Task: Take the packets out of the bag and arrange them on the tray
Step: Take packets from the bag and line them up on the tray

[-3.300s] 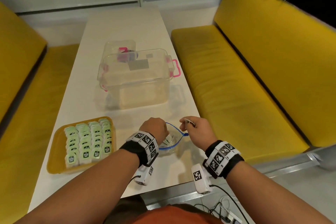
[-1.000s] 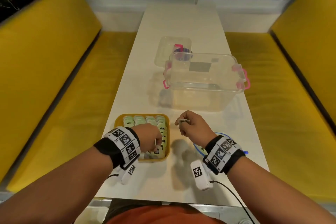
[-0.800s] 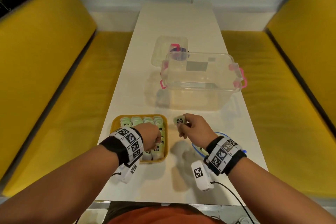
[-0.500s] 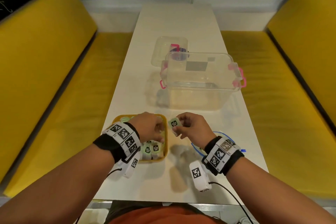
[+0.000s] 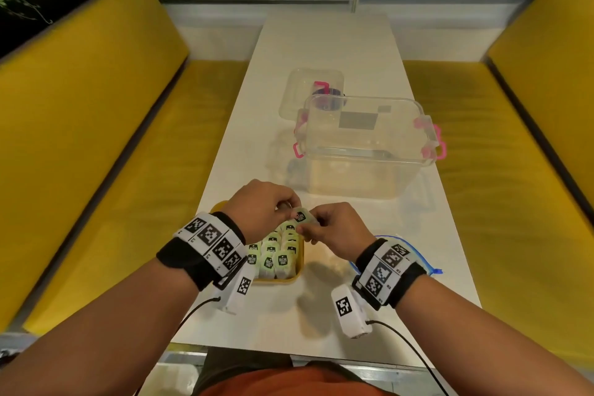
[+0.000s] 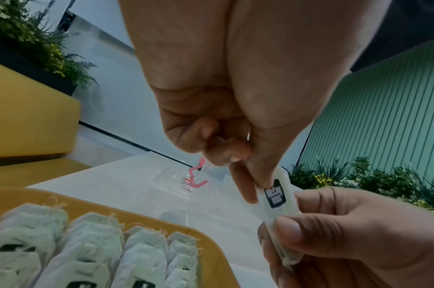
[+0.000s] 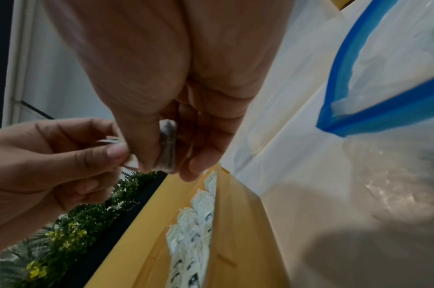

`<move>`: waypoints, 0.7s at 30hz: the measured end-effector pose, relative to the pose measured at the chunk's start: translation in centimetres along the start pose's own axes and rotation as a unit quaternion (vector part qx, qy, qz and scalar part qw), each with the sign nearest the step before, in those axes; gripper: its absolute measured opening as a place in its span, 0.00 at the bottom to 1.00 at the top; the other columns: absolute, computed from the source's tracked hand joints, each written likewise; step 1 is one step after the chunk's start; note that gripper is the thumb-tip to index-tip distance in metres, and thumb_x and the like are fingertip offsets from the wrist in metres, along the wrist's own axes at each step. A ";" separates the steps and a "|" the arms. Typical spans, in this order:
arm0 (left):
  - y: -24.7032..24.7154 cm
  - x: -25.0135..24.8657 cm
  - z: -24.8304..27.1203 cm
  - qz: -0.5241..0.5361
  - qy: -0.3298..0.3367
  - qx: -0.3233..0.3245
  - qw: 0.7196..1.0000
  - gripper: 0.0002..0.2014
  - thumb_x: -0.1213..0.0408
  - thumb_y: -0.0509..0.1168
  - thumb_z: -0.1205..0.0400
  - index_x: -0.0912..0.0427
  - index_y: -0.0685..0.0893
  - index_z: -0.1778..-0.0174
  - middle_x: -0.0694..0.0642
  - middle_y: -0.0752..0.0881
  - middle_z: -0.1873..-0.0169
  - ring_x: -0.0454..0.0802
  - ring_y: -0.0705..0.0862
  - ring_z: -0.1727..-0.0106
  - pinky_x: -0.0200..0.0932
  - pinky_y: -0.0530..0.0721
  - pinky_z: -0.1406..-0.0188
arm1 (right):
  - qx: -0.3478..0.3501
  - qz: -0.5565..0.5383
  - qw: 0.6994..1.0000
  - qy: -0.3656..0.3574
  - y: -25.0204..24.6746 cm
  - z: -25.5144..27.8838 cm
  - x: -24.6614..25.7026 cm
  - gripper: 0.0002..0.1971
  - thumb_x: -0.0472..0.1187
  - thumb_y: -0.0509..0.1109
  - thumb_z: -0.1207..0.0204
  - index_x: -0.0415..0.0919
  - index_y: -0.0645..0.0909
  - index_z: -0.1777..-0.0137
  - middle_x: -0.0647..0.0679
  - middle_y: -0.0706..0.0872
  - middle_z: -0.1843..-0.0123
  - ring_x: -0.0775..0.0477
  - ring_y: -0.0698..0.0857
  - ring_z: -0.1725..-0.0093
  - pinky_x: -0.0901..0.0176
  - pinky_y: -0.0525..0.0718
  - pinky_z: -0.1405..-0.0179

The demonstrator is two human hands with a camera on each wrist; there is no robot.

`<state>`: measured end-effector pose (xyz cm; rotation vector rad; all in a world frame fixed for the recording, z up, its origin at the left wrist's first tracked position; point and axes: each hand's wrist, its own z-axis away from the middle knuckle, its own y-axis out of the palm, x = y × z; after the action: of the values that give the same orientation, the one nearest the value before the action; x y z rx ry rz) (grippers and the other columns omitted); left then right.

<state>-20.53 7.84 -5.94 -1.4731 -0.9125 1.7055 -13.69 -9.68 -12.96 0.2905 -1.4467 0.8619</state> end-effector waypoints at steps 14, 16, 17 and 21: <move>0.9 3.6 1.5 -0.221 -0.099 0.275 0.930 0.09 0.69 0.67 0.23 0.49 0.88 0.56 0.39 0.80 0.68 0.43 0.82 0.60 0.39 0.81 0.63 | 0.082 0.112 0.984 0.112 1.1 -0.4 -1.3 0.23 0.51 0.73 0.24 0.45 0.71 0.35 0.51 0.88 0.65 0.56 0.85 0.77 0.58 0.85 0.70; 1.7 3.5 0.9 -0.233 -0.099 0.294 0.922 0.08 0.68 0.69 0.23 0.49 0.88 0.54 0.42 0.83 0.65 0.45 0.82 0.59 0.37 0.77 0.64 | 0.087 0.097 0.984 0.121 1.3 -0.5 -1.2 0.22 0.46 0.72 0.22 0.43 0.69 0.32 0.50 0.89 0.66 0.52 0.87 0.75 0.52 0.89 0.68; 2.0 3.6 0.7 -0.235 -0.100 0.300 0.919 0.08 0.67 0.70 0.23 0.50 0.89 0.52 0.45 0.86 0.61 0.46 0.83 0.57 0.38 0.77 0.63 | 0.090 0.086 0.984 0.125 1.4 -0.5 -1.2 0.22 0.42 0.70 0.21 0.42 0.68 0.31 0.49 0.89 0.66 0.49 0.88 0.74 0.49 0.91 0.65; 3.3 3.7 -0.3 -0.228 -0.107 0.300 0.920 0.09 0.67 0.72 0.24 0.52 0.90 0.49 0.48 0.90 0.51 0.46 0.84 0.54 0.40 0.79 0.56 | 0.098 0.058 0.985 0.131 1.5 -0.3 -1.0 0.21 0.37 0.67 0.20 0.41 0.66 0.30 0.46 0.90 0.66 0.40 0.91 0.69 0.42 0.92 0.61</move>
<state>-20.80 9.31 -10.65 -0.6190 -0.6783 1.6027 -14.35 -8.82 -14.43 0.2319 -1.1451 1.0991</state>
